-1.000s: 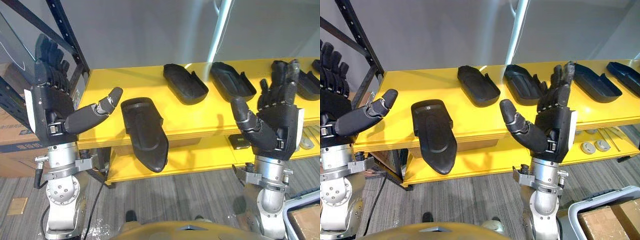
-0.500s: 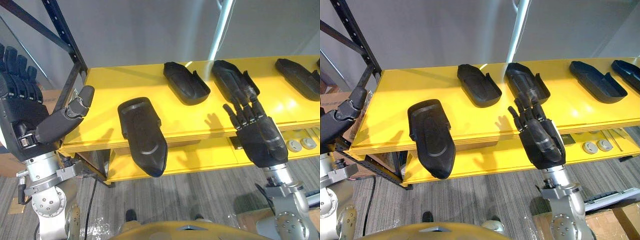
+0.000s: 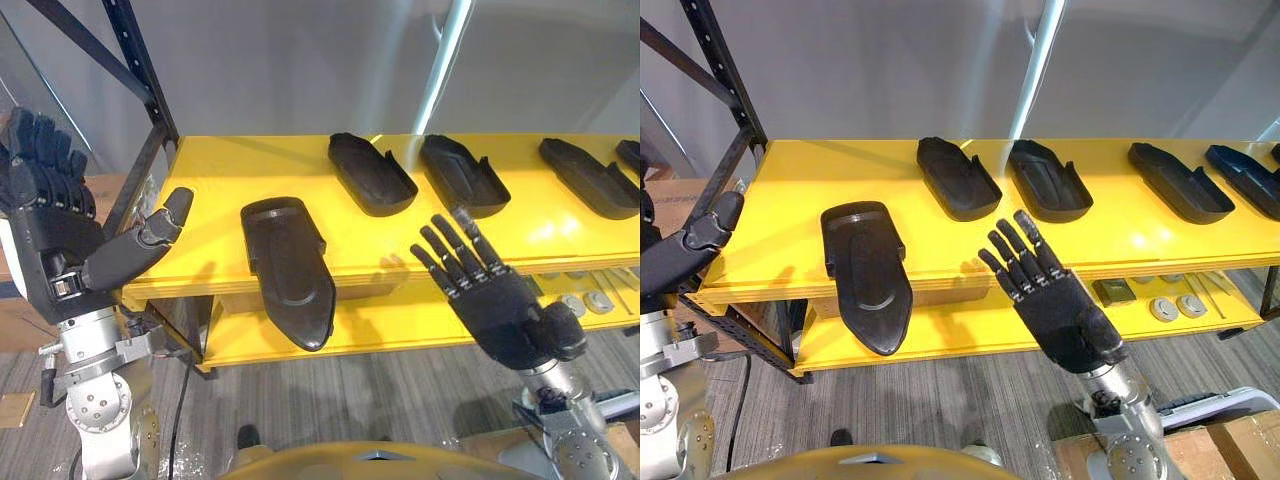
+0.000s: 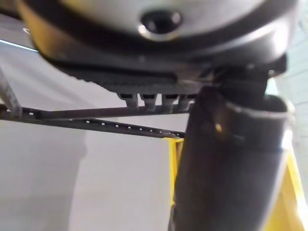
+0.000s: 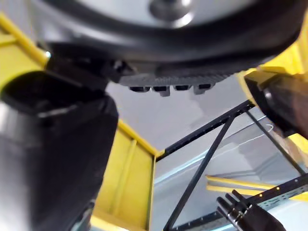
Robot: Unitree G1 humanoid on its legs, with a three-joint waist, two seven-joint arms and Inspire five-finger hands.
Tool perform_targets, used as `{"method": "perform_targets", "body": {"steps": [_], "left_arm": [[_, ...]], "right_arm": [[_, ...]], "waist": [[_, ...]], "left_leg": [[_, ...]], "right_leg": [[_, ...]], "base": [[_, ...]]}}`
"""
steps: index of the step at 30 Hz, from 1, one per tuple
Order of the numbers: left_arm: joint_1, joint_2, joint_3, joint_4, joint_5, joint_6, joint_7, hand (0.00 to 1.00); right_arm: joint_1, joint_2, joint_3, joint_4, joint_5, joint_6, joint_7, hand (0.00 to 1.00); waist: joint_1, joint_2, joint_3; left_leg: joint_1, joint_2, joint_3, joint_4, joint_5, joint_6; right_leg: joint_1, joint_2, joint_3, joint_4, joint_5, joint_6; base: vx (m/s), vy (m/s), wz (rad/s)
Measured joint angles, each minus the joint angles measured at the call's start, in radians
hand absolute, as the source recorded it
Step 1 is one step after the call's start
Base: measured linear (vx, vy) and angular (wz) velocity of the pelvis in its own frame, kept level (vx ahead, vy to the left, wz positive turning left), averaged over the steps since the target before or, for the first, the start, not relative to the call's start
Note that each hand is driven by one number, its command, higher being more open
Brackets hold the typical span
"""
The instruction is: Walk over and take three plastic housings, then place them on the shelf
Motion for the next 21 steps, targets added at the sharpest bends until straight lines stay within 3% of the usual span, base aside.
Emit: {"method": "perform_targets", "body": {"steps": [11,16,21], "left_arm": [[-0.001,-0.002,0.005,0.013,0.007,-0.021,0.005,1.0],[-0.001,0.0,0.005,0.013,0.007,-0.021,0.028,1.0],[-0.043,0.017,-0.015,0.015,0.01,-0.021,0.108,1.0]], "right_arm": [[0.125,0.012,0.022,0.141,-0.076,0.017,0.122,1.0],[0.14,0.01,0.084,0.178,-0.116,0.017,0.13,1.0],[0.099,0.001,0.176,0.192,-0.116,0.005,0.147,1.0]], "waist": [[-0.032,0.003,0.002],[-0.023,0.003,0.017],[0.003,-0.001,0.086]], "left_leg": [[0.009,0.003,0.02,0.0,-0.006,-0.003],[0.016,0.014,0.03,0.0,-0.006,-0.005],[-0.001,0.017,0.053,0.0,-0.009,-0.008]], "right_leg": [[-0.007,0.001,0.019,0.002,-0.001,-0.001],[-0.01,0.012,0.037,0.004,0.0,-0.001],[-0.054,0.015,0.069,0.014,-0.003,0.0]], "base": [[0.0,0.0,-0.05],[-0.02,-0.007,-0.07],[-0.04,0.004,-0.13]]}}
